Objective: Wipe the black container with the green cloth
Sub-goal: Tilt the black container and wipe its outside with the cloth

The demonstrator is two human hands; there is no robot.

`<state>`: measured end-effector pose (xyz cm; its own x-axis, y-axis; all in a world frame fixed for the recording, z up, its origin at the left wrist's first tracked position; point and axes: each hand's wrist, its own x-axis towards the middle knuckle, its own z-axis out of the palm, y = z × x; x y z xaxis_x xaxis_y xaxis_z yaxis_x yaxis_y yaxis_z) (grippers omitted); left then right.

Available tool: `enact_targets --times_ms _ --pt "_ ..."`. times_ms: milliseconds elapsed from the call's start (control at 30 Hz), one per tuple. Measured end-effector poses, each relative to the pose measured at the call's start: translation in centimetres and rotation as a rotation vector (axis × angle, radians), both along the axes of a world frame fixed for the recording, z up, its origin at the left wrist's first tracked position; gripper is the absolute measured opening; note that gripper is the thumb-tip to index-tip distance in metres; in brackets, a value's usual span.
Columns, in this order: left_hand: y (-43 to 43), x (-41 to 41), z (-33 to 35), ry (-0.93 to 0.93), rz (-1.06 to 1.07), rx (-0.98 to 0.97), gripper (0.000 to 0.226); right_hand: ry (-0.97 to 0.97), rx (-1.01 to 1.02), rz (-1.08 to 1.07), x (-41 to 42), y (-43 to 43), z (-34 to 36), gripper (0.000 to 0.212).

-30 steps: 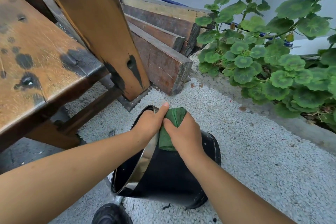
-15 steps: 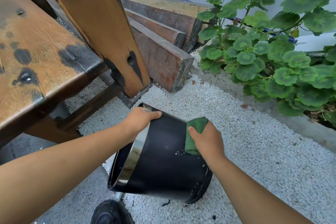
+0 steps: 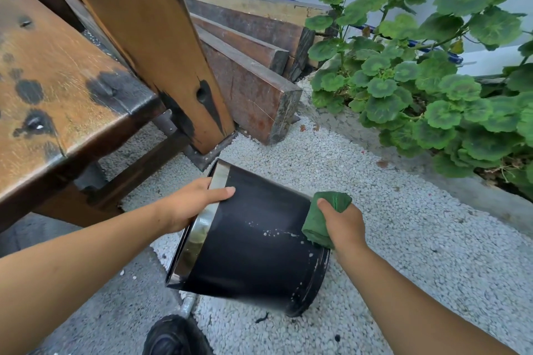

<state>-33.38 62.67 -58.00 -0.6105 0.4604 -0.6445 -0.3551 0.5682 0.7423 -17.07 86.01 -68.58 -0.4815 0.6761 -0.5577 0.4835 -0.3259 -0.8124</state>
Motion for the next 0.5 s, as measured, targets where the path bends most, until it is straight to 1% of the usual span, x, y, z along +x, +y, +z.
enact_targets --times_ms 33,67,100,133,167,233,367,400,500 --pt "-0.1 0.5 -0.3 0.021 0.049 0.005 0.05 0.018 -0.088 -0.027 0.1 0.0 0.0 0.019" --pt "-0.2 0.9 -0.4 0.03 0.093 0.005 0.074 0.037 -0.159 -0.04 0.2 0.1 0.1 0.019" --pt "-0.1 1.1 -0.6 0.037 0.12 0.002 0.091 0.052 -0.206 -0.041 0.3 0.1 0.1 0.019" --pt "-0.2 1.2 -0.8 0.054 0.137 0.0 0.099 0.059 -0.23 -0.034 0.4 0.0 0.2 0.019" --pt "0.0 1.2 -0.7 0.068 0.145 0.0 0.1 0.064 -0.239 -0.03 0.3 -0.1 0.2 0.019" --pt "0.6 1.3 -0.6 0.059 0.18 -0.006 0.096 0.069 -0.243 -0.041 0.3 0.0 0.3 0.02" --pt "1.8 0.9 -1.0 0.015 0.226 -0.04 0.061 0.085 -0.265 -0.092 -0.2 0.9 0.3 0.024" --pt "1.9 0.9 -1.3 -0.001 0.238 -0.048 0.058 0.083 -0.27 -0.097 -0.3 1.0 0.3 0.026" --pt "2.2 0.9 -1.7 0.011 0.276 -0.072 0.061 0.073 -0.248 -0.107 -0.4 0.6 0.5 0.023"
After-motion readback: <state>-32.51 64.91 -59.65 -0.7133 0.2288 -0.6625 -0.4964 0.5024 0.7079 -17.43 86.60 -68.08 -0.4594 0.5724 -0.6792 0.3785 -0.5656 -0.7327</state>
